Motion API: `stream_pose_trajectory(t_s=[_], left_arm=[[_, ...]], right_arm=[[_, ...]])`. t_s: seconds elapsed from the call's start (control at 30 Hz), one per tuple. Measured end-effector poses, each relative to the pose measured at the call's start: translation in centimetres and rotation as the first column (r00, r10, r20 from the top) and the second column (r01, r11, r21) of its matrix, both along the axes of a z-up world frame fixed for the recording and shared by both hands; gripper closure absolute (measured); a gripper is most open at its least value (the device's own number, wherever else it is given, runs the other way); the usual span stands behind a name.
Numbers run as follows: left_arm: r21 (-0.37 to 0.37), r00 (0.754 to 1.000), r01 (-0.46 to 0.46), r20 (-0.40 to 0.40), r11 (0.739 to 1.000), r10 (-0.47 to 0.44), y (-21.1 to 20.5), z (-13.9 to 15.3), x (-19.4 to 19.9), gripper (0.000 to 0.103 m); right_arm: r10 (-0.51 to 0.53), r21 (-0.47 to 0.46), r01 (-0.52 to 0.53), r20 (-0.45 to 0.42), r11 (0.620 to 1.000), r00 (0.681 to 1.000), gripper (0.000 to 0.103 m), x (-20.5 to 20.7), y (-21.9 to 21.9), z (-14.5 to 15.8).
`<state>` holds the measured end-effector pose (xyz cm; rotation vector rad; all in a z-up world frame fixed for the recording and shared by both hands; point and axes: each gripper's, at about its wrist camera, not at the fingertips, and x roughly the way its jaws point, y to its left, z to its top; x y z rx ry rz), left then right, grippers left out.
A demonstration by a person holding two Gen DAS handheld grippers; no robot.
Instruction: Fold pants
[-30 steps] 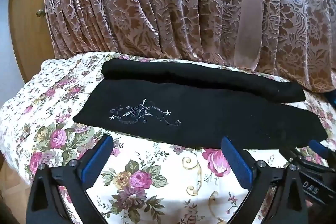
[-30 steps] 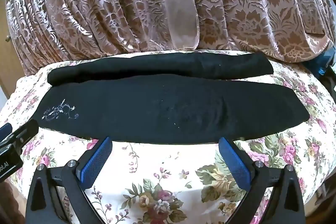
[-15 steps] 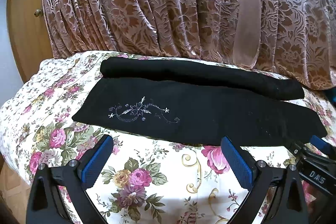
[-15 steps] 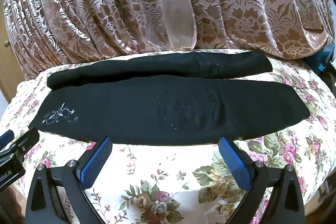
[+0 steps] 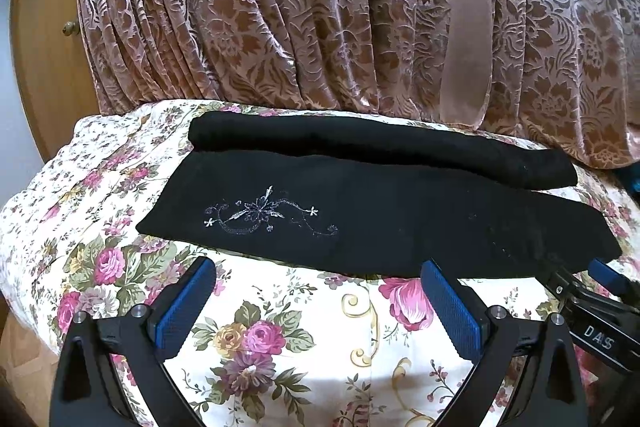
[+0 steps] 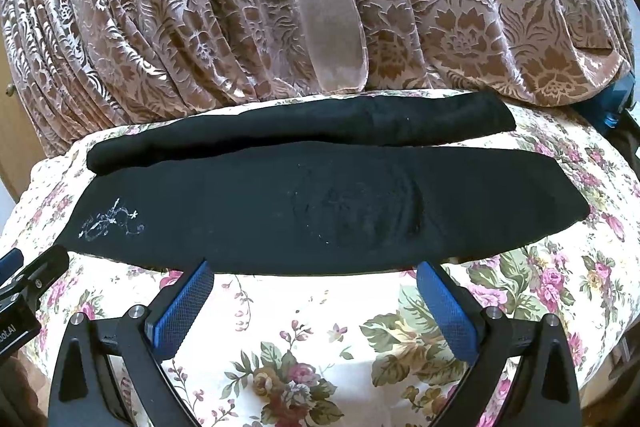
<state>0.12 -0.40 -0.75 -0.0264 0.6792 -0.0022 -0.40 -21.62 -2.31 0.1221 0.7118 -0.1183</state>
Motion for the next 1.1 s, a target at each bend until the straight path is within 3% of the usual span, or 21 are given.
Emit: stream_pose_trajectory(t_s=[0.83,1.1], left_arm=[[-0.036,1.0,0.025,0.008,0.999,-0.025,0.0,0.9,-1.2,0.0],[-0.057,1.0,0.021,-0.001,0.998,-0.021,0.3,0.9,-1.1,0.0]], right_arm=[[-0.024,-0.021,0.024,0.016,0.999,1.0,0.0,-2.1,-0.1,0.9],[-0.014,0.012,0.014,0.01,1.0,1.0,0.0,-2.2,-0.6,1.2]])
